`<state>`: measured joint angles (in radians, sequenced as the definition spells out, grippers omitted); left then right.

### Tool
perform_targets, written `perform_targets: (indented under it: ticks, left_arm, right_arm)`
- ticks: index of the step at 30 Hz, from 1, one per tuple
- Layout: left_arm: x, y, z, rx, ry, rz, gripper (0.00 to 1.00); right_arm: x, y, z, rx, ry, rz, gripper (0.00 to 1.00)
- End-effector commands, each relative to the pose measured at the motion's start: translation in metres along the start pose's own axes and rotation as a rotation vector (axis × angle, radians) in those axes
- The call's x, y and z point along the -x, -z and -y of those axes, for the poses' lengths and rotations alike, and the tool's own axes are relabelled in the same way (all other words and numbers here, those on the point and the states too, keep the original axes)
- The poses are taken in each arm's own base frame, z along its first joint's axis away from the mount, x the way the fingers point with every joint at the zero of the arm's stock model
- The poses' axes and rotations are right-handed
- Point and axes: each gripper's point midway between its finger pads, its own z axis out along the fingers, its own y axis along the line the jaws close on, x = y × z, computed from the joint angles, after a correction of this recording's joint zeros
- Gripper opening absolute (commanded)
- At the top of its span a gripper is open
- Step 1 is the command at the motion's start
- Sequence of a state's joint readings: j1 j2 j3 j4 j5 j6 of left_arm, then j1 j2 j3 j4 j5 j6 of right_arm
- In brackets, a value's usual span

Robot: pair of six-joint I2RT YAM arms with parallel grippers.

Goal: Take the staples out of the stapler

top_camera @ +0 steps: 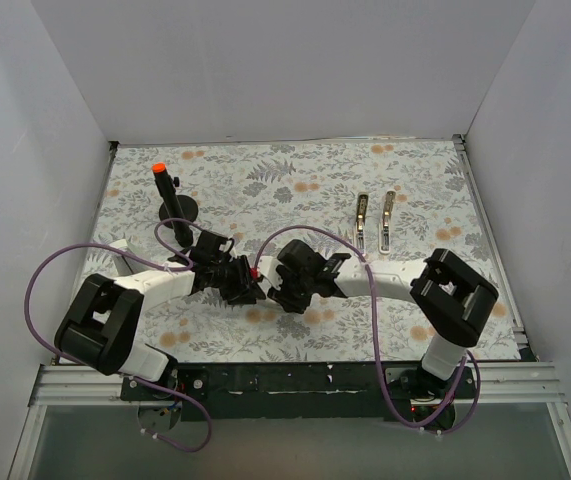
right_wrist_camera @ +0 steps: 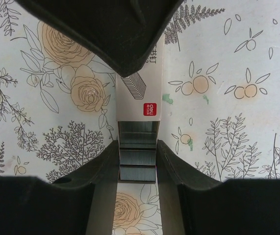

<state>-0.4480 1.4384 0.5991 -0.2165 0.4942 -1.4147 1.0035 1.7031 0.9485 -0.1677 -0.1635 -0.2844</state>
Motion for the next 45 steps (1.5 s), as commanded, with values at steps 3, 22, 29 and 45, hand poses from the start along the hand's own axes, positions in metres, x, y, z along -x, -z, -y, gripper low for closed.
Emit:
perform_targets:
  ticks: [3, 22, 29, 45]
  left_arm:
    - [-0.001, 0.006, 0.014, -0.063, 0.000, 0.005, 0.35]
    - [0.001, 0.013, 0.001, 0.022, 0.015, 0.048, 0.43]
    - [0.010, 0.011, 0.001, 0.048, 0.006, 0.061, 0.43]
    - [0.011, 0.001, -0.001, 0.057, 0.011, 0.024, 0.36]
  right_arm:
    - [-0.018, -0.011, -0.001, -0.005, -0.037, -0.096, 0.39]
    - [0.021, 0.023, 0.011, -0.079, -0.009, 0.039, 0.57]
    - [0.019, 0.038, 0.008, -0.054, 0.022, 0.125, 0.59]
    - [0.004, 0.018, 0.002, 0.046, 0.081, 0.158, 0.58]
